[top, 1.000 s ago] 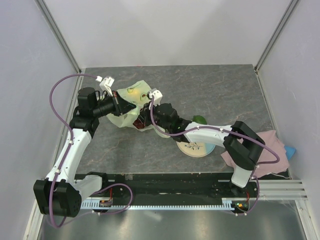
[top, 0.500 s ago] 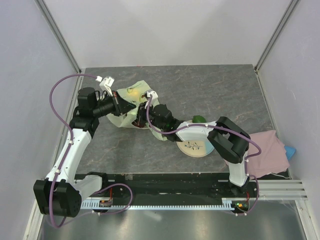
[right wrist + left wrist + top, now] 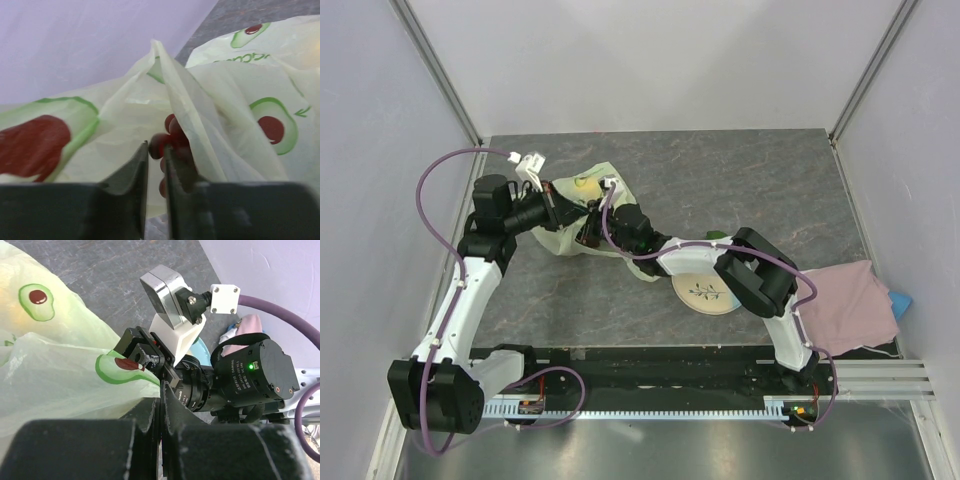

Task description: Place the fruits into the plastic bag

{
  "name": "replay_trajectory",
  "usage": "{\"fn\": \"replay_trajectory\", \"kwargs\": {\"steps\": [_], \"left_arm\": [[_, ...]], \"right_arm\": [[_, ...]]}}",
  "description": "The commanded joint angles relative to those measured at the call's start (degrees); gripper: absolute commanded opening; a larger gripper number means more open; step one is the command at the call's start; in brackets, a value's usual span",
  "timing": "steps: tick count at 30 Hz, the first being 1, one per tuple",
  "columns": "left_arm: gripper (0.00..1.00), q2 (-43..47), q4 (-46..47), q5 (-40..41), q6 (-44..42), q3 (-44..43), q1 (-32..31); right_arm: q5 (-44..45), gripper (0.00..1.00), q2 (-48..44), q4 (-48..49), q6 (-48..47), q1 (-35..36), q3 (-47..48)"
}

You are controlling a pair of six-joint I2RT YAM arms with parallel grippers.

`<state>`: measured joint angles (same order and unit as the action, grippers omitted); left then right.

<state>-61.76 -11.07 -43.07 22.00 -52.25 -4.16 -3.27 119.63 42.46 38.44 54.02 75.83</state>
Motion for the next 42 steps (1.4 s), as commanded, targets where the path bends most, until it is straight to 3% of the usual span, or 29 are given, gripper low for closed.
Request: {"fn": "replay_trajectory", "kwargs": {"steps": [1,3,6,14,24,27,28,33,36,42], "left_arm": [[0.01,0.94,1.23,-2.02,0.50,-1.63,-0.32],[0.02,0.85,1.23,-2.11,0.41,-1.71,-0.32],[0.01,0.85,1.40,-2.02,0.33,-1.54,-0.32],[0.02,1.11,0.88,-1.23,0.06,-1.80,-0.06],[0.01,1.20,0.35,-0.17,-0.20,-1.89,1.00],[0.02,1.11,0.17,0.26,-0.46,-1.98,1.53],[0.02,1.20,0.17,0.35,-0.55,-1.89,1.79],[0.02,0.94,0.00,0.35,-0.55,-1.89,2.32],[0.02,0.85,0.08,0.35,-0.55,-1.89,2.58],[0.02,0.76,0.09,0.62,-0.64,-1.80,2.85]], "right_arm": [[2.04,0.35,-0.80,-2.47,0.33,-0.32,1.95],[1.60,0.50,-1.42,-2.20,-0.20,-0.32,1.16],[0.72,0.64,-2.65,-2.20,-1.34,-0.41,0.46],[-1.39,0.70,-8.36,-3.00,-2.40,-0.32,-6.30],[-13.43,0.73,-26.61,-3.16,-7.05,-0.06,-23.18],[-11.25,0.74,-33.73,-13.16,-12.58,0.03,-25.29],[-9.15,0.74,-35.42,-21.19,-14.42,-0.05,-25.03],[13.35,0.75,-40.18,-52.67,-23.57,-0.14,-18.71],[16.27,0.75,-39.92,-57.91,-26.38,-0.14,-17.82],[17.06,0.74,-35.98,-58.89,-28.50,-0.32,-19.06]]}}
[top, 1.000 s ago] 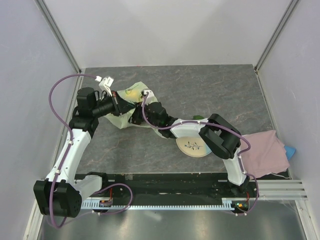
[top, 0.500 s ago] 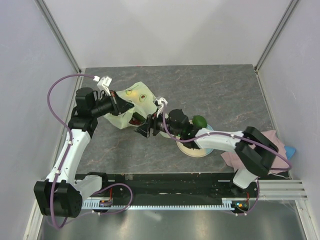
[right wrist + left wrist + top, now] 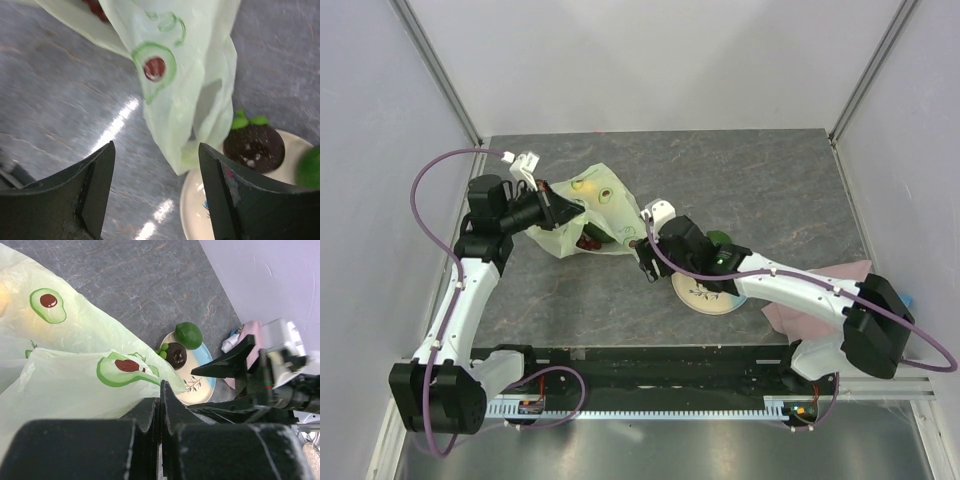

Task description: Place the fruits into the plastic bag

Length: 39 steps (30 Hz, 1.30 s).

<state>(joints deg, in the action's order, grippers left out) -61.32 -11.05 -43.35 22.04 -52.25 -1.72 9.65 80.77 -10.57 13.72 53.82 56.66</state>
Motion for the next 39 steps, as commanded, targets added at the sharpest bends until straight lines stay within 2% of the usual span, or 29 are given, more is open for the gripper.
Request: {"fn": "replay_trajectory", "kwargs": {"steps": [1,7,10,11,13,14,16,22,29,32,35,39], "left_arm": [[0.01,0.41,0.15,0.99,-0.77,-1.80,0.40],[0.01,0.41,0.06,1.08,-0.77,-1.80,0.57],[0.02,0.50,0.06,1.08,-0.77,-1.72,0.57],[0.02,0.59,0.15,1.08,-0.77,-1.72,0.57],[0.01,0.41,1.37,-0.32,0.10,-1.54,0.66],[0.02,0.24,3.21,-0.94,0.89,-1.28,0.75],[0.02,-0.20,4.54,-2.26,2.91,-1.36,0.84],[0.02,-0.91,9.55,-3.93,9.77,-6.71,3.91],[0.01,-3.19,7.54,-0.24,12.67,-23.92,8.39],[0.02,-5.03,6.65,-0.94,13.72,-27.28,12.95],[0.02,-6.35,6.22,-3.31,14.17,-27.21,16.29],[0.01,-8.28,4.11,-8.40,12.50,-24.31,17.27]], "right_arm": [[4.58,0.74,3.60,-6.22,-4.13,-0.21,0.64],[4.77,0.71,8.87,-5.96,-6.24,-0.56,2.48],[3.80,0.58,10.28,-3.85,-8.52,-0.91,1.79],[3.71,0.46,10.37,-3.32,-9.14,-1.09,1.78],[3.27,0.32,10.20,-3.05,-9.50,-1.26,3.09],[2.75,0.16,9.67,-3.49,-9.50,-1.44,3.97],[2.13,0.00,8.53,-3.85,-9.59,-1.53,6.52],[-2.26,0.00,4.22,-4.28,-10.03,-2.84,16.88],[-9.47,0.00,3.16,-5.34,-9.15,-8.19,35.51],[-12.20,0.00,4.74,-5.52,-8.62,-10.66,42.54],[-13.86,0.00,6.94,-5.60,-7.57,-12.68,43.62],[-14.75,0.00,9.22,-5.43,-6.60,-14.36,40.11]]}}
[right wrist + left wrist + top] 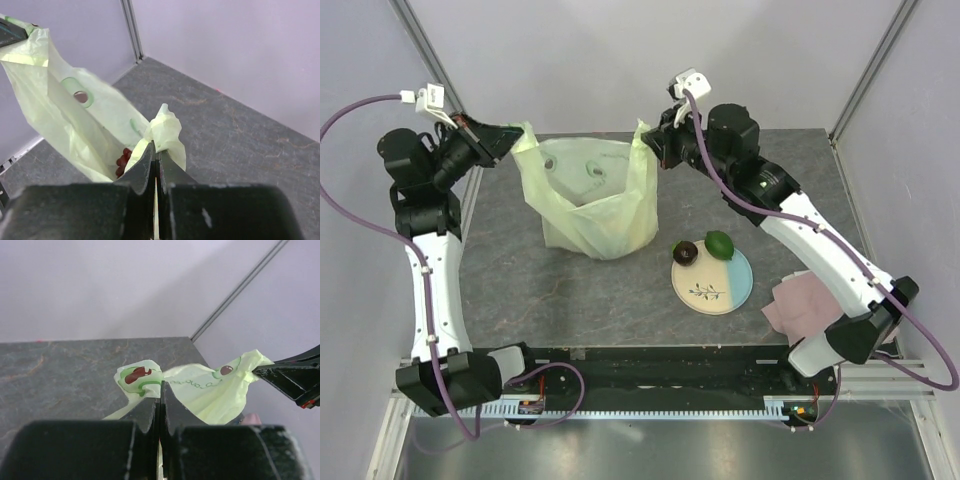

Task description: Place the fruits into the plastic bag

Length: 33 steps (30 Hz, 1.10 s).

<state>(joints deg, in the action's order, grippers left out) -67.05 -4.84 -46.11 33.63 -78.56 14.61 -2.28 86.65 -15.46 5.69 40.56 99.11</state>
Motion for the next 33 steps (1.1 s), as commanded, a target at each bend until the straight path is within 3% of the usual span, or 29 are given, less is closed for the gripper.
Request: {"fn": "replay_trajectory", "kwargs": {"steps": [1,9,11,14,15,18,21,28,33], "left_arm": [[0.02,-2.74,-2.19,-6.88,0.65,4.19,0.95],[0.02,-0.55,-2.20,-5.75,-4.01,16.51,0.51],[0.01,-0.19,-1.67,-5.22,-4.71,18.27,-0.28],[0.01,0.16,-1.14,-5.05,-7.17,19.41,-2.65],[0.02,0.16,-0.96,-5.22,-7.78,19.85,-3.27],[0.01,0.34,-0.61,-6.19,-7.96,20.82,-3.98],[0.02,1.73,-0.61,-5.75,-7.87,21.61,-3.98],[0.01,3.41,-4.73,-3.20,-10.77,20.03,-3.89],[0.02,3.15,-5.18,-3.37,-10.69,20.12,-3.89]], "right_arm": [[-2.81,0.00,3.78,-0.53,1.51,-1.18,-3.21],[-2.55,0.00,3.53,1.31,2.83,-1.36,-9.46],[-2.72,0.05,3.35,1.23,3.18,-1.44,-9.03],[-4.04,0.33,2.38,1.23,3.97,-1.44,-8.58],[-4.83,0.53,1.60,1.31,4.32,-1.44,-8.67],[-5.19,0.75,-1.38,1.31,4.76,-1.44,-10.07],[-4.31,0.85,-6.47,1.49,5.38,-1.44,-13.41],[7.19,0.89,-18.88,-1.66,8.63,-4.07,-23.51],[4.67,0.89,-18.63,-6.41,11.18,-15.38,-30.36]]}}
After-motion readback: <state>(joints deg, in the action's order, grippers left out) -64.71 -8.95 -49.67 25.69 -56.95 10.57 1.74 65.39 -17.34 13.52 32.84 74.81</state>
